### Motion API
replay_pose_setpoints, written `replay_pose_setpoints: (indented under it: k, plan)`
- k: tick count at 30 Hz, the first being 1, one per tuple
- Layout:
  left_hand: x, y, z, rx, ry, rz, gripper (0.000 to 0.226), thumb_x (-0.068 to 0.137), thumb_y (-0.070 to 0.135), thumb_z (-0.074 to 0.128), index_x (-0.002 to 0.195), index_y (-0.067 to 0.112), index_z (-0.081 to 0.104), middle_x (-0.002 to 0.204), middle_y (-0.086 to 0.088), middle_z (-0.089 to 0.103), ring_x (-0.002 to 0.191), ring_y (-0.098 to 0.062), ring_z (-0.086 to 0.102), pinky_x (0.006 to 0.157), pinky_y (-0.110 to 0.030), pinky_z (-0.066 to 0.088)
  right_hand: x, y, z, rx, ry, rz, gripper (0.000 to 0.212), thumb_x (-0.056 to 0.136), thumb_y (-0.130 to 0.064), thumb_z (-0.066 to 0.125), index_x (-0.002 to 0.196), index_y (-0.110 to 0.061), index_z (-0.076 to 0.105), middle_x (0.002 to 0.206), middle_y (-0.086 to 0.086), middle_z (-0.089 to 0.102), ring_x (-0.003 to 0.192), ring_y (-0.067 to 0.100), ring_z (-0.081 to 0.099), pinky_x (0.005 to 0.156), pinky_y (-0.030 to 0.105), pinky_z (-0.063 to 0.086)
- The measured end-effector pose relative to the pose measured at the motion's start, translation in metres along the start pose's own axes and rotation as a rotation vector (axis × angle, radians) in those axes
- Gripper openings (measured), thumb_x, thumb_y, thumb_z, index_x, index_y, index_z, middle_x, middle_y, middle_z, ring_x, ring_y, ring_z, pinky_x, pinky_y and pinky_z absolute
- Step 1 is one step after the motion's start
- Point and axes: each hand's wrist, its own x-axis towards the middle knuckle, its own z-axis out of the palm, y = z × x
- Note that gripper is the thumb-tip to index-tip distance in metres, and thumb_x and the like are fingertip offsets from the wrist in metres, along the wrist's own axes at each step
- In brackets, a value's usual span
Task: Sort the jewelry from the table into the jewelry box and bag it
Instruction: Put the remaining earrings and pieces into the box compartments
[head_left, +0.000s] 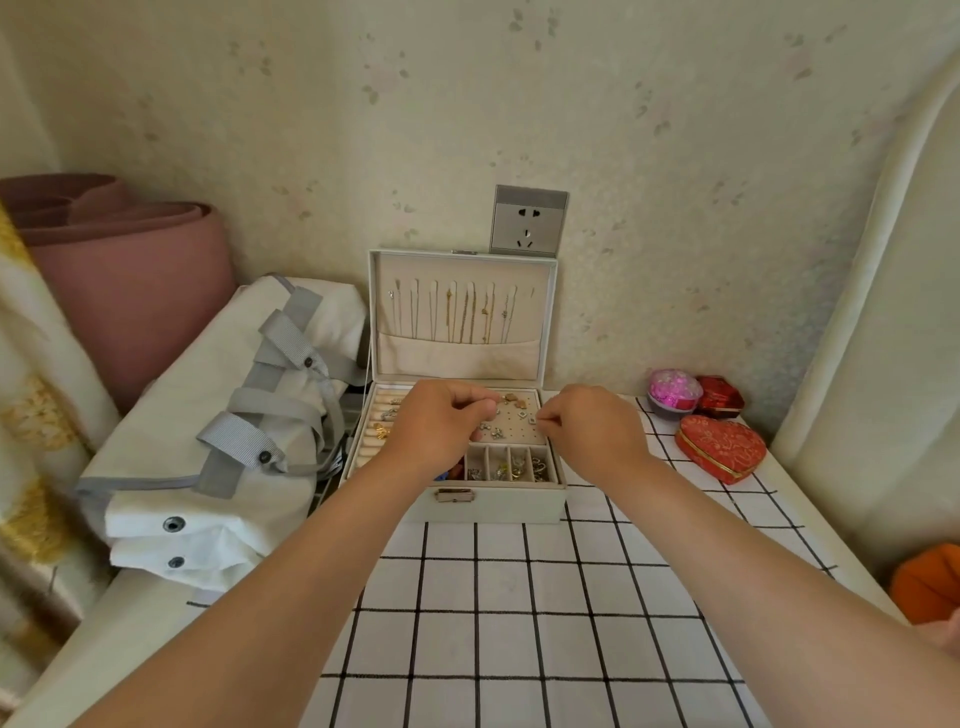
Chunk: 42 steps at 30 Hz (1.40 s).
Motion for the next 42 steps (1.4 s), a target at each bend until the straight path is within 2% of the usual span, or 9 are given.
replay_pose_setpoints:
  k: [6, 14, 21, 24, 26, 29, 36, 39, 42]
  plan:
    - [0.000, -0.001, 0.001, 0.028, -0.004, 0.033, 0.016, 0.091, 0.014, 0.067, 0.101, 0.024, 0.076, 0.076, 0.006, 0.071, 0.053, 0.003, 0.059, 0.054, -0.009, 0.045, 0.001, -0.003, 0.003, -0.077, -0.008, -0.082, 0.026, 0.092, -0.018, 0.055, 0.066, -0.022, 0.058, 0.078, -0.004, 0.052, 0.070, 0.020, 0.055, 0.046, 0.026, 0.018]
    - [-0.004, -0.003, 0.009, 0.062, -0.005, 0.079, 0.012, 0.088, 0.013, 0.070, 0.086, 0.024, 0.071, 0.078, 0.001, 0.070, 0.055, -0.005, 0.062, 0.059, -0.018, 0.050, -0.003, -0.009, 0.002, -0.110, 0.003, -0.096, 0.029, 0.095, -0.027, 0.050, 0.075, -0.024, 0.070, 0.084, -0.003, 0.055, 0.068, 0.020, 0.056, 0.051, 0.026, 0.028]
    - [-0.006, -0.002, 0.015, 0.044, -0.013, 0.071, 0.014, 0.089, 0.011, 0.070, 0.088, 0.025, 0.073, 0.073, 0.006, 0.067, 0.056, -0.003, 0.060, 0.055, -0.012, 0.046, 0.001, -0.009, -0.005, 0.187, -0.071, 0.109, 0.015, 0.091, -0.025, 0.062, 0.090, -0.027, 0.077, 0.089, -0.008, 0.072, 0.084, 0.015, 0.065, 0.071, 0.032, 0.055]
    - [-0.004, -0.001, 0.013, -0.008, 0.030, 0.037, 0.012, 0.088, 0.013, 0.071, 0.096, 0.021, 0.070, 0.080, 0.001, 0.072, 0.058, -0.007, 0.064, 0.061, -0.020, 0.051, 0.005, -0.005, -0.013, 0.532, -0.081, 0.102, 0.014, 0.090, -0.023, 0.070, 0.100, -0.029, 0.077, 0.090, -0.015, 0.071, 0.086, 0.000, 0.064, 0.080, 0.024, 0.051]
    - [-0.003, 0.002, 0.013, -0.057, 0.054, 0.008, 0.012, 0.087, 0.015, 0.072, 0.097, 0.021, 0.068, 0.082, -0.001, 0.073, 0.059, -0.010, 0.066, 0.060, -0.020, 0.050, 0.006, -0.007, -0.025, 0.732, -0.119, 0.065, 0.016, 0.088, -0.018, 0.074, 0.100, -0.027, 0.078, 0.088, -0.013, 0.071, 0.072, -0.007, 0.063, 0.070, 0.013, 0.047]
    - [-0.003, 0.008, 0.014, -0.130, 0.062, -0.027, 0.012, 0.086, 0.017, 0.074, 0.096, 0.019, 0.068, 0.084, -0.002, 0.074, 0.056, -0.011, 0.066, 0.058, -0.020, 0.051, 0.006, -0.011, -0.040, 0.850, -0.155, 0.047, 0.015, 0.084, -0.015, 0.078, 0.097, -0.023, 0.080, 0.087, -0.005, 0.076, 0.055, -0.001, 0.059, 0.059, 0.015, 0.049]
    - [-0.007, 0.012, 0.016, -0.181, 0.047, -0.069, 0.009, 0.086, 0.019, 0.074, 0.094, 0.021, 0.071, 0.083, 0.001, 0.075, 0.056, -0.007, 0.065, 0.049, -0.014, 0.044, 0.005, -0.007, -0.042, 0.923, -0.168, 0.058, 0.010, 0.081, -0.015, 0.082, 0.088, -0.023, 0.081, 0.076, -0.005, 0.075, 0.055, 0.011, 0.059, 0.053, 0.016, 0.046]
    - [-0.006, 0.010, 0.019, -0.074, -0.015, -0.014, 0.012, 0.090, 0.024, 0.069, 0.101, 0.027, 0.072, 0.086, 0.008, 0.075, 0.068, -0.004, 0.067, 0.056, -0.017, 0.047, 0.004, -0.003, -0.035, 0.896, -0.124, 0.091, 0.011, 0.086, -0.015, 0.077, 0.084, -0.025, 0.079, 0.075, -0.007, 0.074, 0.051, 0.002, 0.057, 0.052, 0.015, 0.044]
    - [-0.006, 0.000, 0.021, 0.387, -0.089, 0.190, 0.025, 0.094, 0.033, 0.061, 0.118, 0.033, 0.067, 0.108, 0.015, 0.070, 0.103, -0.004, 0.061, 0.089, -0.028, 0.050, 0.003, 0.004, -0.023, 0.698, -0.048, 0.138, 0.013, 0.088, -0.022, 0.074, 0.081, -0.033, 0.076, 0.083, -0.011, 0.072, 0.065, -0.006, 0.062, 0.068, 0.024, 0.051]
